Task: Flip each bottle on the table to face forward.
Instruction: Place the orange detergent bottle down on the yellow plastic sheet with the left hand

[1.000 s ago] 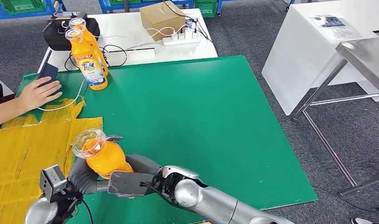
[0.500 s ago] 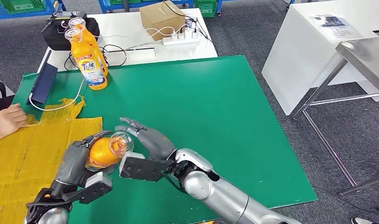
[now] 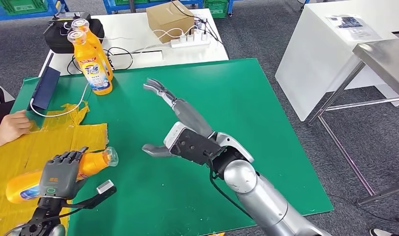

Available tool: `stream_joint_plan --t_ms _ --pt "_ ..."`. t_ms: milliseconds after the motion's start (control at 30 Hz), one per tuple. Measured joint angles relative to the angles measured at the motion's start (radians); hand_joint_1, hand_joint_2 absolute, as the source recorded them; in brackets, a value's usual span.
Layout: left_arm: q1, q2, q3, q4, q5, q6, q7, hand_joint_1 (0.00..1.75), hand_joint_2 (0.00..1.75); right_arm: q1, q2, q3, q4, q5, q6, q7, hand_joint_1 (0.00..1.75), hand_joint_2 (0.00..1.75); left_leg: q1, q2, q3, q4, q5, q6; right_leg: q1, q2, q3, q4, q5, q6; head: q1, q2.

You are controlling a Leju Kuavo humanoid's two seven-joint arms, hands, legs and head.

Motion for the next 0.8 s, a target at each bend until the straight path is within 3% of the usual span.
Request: stream_joint_plan --t_ms 333,467,800 --pt "-0.117 0.070 -0.054 0.312 -0.011 -0.022 0.049 1.75 1.75 -0.009 -0.010 -0.001 -0.026 -0.007 0.003 0.001 0.00 1.75 0.000 -0.002 0.001 0.000 0.000 0.000 0.000 -0.001 0.002 0.000 0.000 0.000 0.000 0.000" --pt "-0.165 0.082 -0.062 0.391 -0.010 -0.034 0.019 0.00 1.75 -0.011 -0.011 -0.001 -0.026 -0.008 0.004 0.001 0.00 1.75 0.000 -0.002 0.004 -0.001 0.000 -0.001 0.000 -0.001 0.006 0.001 0.000 0.000 0.000 0.000" --pt "-0.202 0.094 -0.066 0.475 -0.010 -0.008 -0.012 0.00 1.75 -0.011 -0.021 0.003 -0.026 -0.009 0.005 0.001 0.00 1.75 0.000 -0.002 0.008 -0.001 0.003 -0.005 0.000 -0.001 0.007 0.003 0.002 -0.004 0.000 0.000"
